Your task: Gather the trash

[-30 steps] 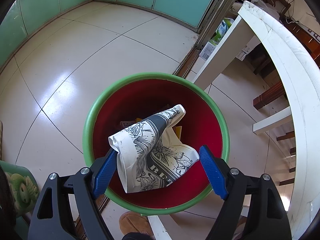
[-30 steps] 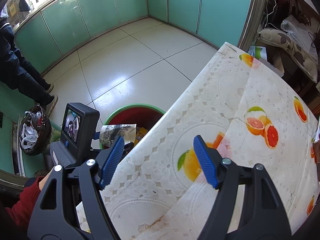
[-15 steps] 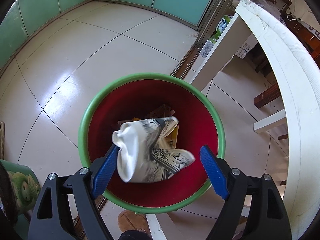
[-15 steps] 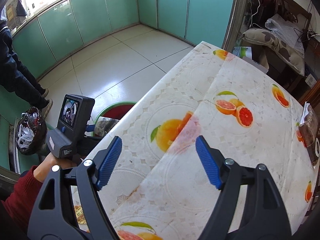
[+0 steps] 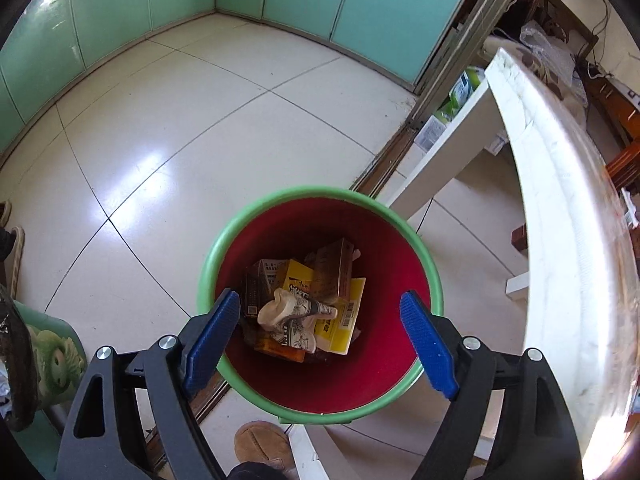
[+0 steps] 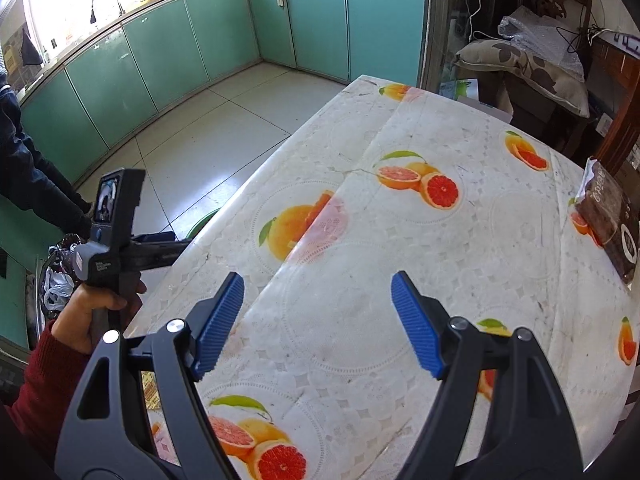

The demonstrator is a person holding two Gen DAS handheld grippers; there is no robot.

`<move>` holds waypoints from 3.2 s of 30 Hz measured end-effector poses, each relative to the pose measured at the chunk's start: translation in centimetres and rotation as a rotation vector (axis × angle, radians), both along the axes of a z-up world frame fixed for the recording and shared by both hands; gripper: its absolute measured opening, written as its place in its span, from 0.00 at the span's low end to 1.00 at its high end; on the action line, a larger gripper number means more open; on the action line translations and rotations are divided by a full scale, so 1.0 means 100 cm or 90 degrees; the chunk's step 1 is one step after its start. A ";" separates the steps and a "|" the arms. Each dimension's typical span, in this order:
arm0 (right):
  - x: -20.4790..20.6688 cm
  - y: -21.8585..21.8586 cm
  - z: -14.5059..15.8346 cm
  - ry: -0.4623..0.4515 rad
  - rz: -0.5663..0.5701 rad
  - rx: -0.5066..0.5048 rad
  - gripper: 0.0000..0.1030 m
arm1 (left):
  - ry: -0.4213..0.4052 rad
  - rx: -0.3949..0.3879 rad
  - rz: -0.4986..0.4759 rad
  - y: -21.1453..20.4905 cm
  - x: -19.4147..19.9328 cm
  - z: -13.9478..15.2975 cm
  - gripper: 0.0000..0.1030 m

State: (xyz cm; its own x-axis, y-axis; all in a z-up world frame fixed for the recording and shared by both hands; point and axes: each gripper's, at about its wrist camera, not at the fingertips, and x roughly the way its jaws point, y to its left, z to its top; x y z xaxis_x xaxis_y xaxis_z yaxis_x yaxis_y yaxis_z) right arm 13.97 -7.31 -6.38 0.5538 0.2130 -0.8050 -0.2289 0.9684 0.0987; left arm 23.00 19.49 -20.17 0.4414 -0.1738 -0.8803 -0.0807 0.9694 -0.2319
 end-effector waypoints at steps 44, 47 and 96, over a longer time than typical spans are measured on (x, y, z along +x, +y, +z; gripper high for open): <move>-0.097 -0.115 0.051 -0.457 -0.249 -0.085 0.96 | -0.492 0.083 -0.013 -0.167 -0.102 0.183 0.93; -0.096 -0.112 0.047 -0.447 -0.245 -0.103 0.96 | -0.505 0.122 -0.016 -0.172 -0.105 0.184 0.93; -0.091 -0.119 0.044 -0.396 -0.252 -0.074 0.96 | -0.444 0.101 -0.057 -0.167 -0.100 0.180 0.93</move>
